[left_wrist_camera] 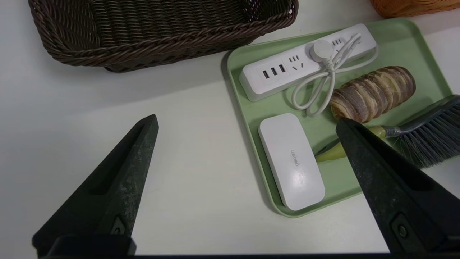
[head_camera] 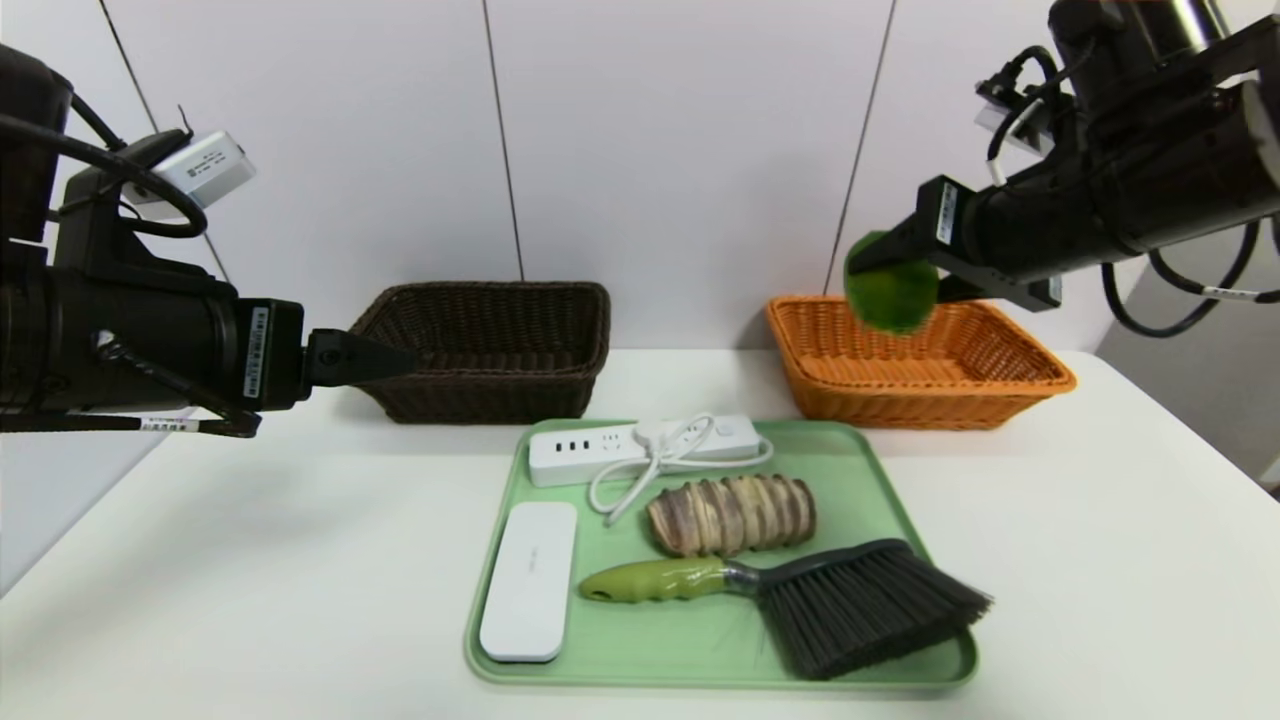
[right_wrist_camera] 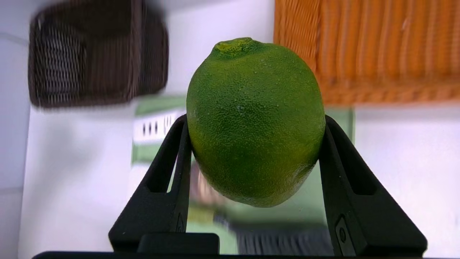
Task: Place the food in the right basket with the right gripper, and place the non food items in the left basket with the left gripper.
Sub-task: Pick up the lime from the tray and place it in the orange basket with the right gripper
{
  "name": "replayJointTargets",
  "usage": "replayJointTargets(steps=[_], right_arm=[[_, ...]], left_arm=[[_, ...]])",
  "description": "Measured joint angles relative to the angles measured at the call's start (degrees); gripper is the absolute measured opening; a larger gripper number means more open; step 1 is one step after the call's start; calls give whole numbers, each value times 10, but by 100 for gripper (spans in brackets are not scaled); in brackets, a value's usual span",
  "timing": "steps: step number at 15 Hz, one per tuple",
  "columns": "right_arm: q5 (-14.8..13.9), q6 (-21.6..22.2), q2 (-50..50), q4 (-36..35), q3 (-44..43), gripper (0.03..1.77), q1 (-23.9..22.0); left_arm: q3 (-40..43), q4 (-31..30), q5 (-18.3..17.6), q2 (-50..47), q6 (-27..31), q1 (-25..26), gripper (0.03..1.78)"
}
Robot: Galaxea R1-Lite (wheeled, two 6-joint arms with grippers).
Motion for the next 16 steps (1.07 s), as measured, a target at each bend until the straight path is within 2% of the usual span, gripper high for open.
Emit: replayJointTargets(steps=[3,7,16], right_arm=[[-21,3,66,-84,-6,100,-44],[-25,22,149,-142,-12,100,-78],[-24,22,236,-163,-31,99,-104]], left_arm=[[0,-1,0,1,1,-6,175],[-1,-5,1,6,1,-15,175],[2,-10,1,18,1,-17,175]])
